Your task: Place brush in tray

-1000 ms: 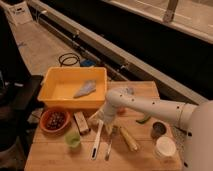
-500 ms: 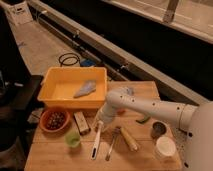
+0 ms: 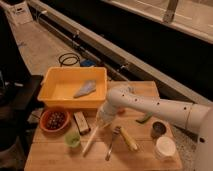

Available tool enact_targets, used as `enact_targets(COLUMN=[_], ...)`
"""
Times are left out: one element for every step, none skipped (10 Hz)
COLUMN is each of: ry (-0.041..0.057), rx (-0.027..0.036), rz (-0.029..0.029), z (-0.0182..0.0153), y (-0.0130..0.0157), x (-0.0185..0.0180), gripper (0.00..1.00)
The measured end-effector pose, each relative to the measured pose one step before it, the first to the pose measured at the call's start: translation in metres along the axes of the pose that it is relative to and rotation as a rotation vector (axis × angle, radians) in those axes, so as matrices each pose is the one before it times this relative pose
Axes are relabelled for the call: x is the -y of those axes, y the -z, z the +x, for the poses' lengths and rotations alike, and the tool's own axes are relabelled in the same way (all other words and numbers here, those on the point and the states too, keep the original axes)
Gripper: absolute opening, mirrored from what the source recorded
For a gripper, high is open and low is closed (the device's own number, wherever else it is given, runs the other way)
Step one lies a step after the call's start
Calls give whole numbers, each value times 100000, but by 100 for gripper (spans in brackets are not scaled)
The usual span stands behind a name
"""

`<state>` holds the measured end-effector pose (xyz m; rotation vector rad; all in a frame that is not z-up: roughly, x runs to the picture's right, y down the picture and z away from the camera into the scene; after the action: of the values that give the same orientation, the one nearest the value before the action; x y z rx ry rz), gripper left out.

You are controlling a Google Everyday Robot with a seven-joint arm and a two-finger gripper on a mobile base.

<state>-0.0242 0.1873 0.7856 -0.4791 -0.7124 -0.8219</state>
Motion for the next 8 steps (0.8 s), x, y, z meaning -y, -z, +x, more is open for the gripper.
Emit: enact_targets(ry=[-445,-745,-1442,-1032,-928,-976,-350,376], rx=[-2728,-2565,-3237,-2379,-1894,-2774,-3274,-2498], rz=[117,-302,-668,-381,134,388,1077,932], z=[19,393,1022,1253,1146,1796,2173,1684], y=[1408,1290,1984,1408,1059,1384,1711,1350], x=[-91,-444,-683,-160,396,981,1813,1759], gripper=[0,0,0,0,0,0,0,0])
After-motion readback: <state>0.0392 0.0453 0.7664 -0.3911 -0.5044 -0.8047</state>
